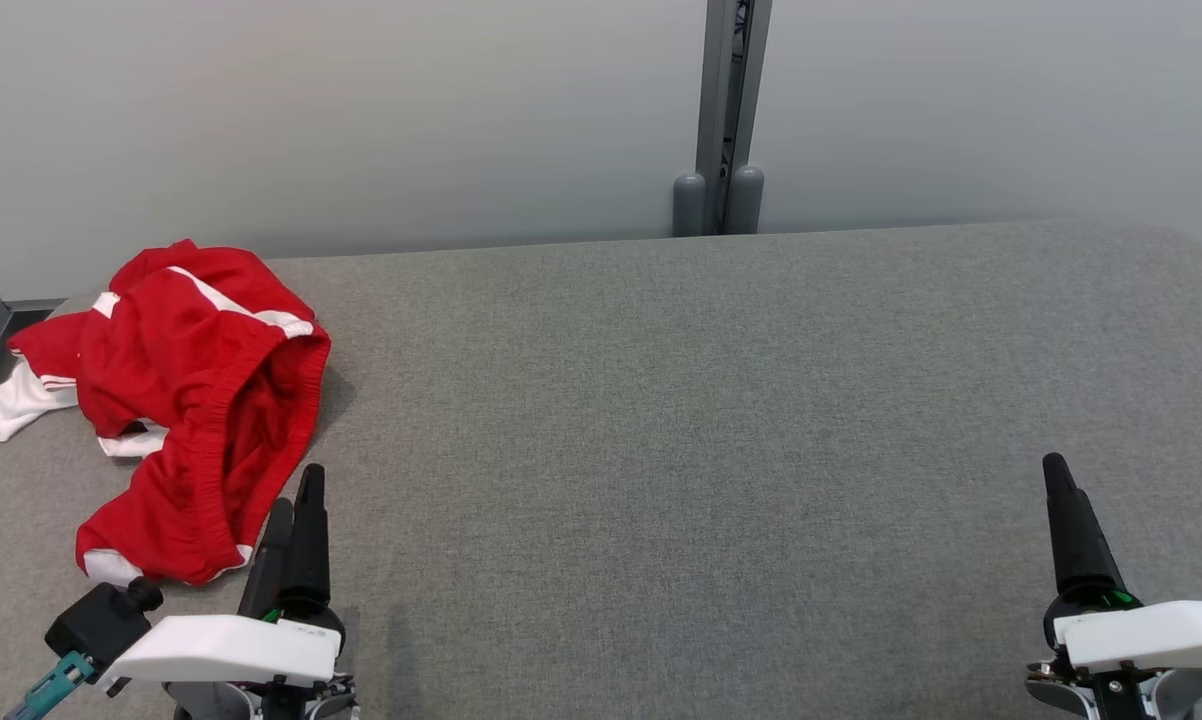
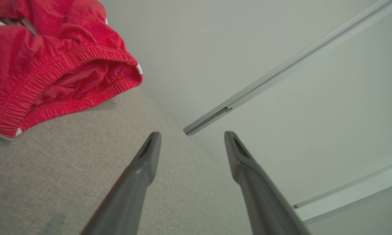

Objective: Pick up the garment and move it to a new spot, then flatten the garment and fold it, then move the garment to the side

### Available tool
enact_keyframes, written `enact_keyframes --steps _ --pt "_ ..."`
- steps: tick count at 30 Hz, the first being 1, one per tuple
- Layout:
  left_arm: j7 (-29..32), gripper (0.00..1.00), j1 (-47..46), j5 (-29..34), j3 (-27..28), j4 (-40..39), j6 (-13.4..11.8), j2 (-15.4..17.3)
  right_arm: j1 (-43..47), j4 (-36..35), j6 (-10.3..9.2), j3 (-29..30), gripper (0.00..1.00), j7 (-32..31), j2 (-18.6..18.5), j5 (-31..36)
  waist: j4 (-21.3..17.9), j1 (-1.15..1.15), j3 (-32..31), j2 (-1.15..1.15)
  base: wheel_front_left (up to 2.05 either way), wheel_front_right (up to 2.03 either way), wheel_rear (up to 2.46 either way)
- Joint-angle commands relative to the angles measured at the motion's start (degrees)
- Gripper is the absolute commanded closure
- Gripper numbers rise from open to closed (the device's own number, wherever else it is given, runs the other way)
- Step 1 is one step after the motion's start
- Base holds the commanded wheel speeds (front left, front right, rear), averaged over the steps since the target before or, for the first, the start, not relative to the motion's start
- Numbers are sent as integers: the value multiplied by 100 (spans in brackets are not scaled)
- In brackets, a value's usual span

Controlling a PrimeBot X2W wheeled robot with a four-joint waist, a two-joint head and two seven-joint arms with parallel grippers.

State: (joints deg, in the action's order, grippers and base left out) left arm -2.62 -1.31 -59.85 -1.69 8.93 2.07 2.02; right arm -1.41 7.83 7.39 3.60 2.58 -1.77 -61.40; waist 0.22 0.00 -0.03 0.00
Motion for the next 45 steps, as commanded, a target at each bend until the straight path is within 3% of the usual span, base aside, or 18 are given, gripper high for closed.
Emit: enact_keyframes --steps 1,6,22,45 --pt "-62 0 -14 251 -18 -115 -44 51 -9 -156 6 -29 0 70 -60 295 3 0 0 0 0 0 0" --pt "-160 0 4 959 -97 -140 -112 54 51 -246 7 -103 0 169 -66 824 14 0 -3 0 0 0 0" --pt "-426 0 141 2430 -271 -175 -322 113 208 -389 9 -371 0 435 -83 2303 30 0 -22 0 0 0 0" --pt "-787 0 153 3617 -486 84 -471 99 205 -162 11 -492 0 794 -105 3840 54 0 -53 0 0 0 0"
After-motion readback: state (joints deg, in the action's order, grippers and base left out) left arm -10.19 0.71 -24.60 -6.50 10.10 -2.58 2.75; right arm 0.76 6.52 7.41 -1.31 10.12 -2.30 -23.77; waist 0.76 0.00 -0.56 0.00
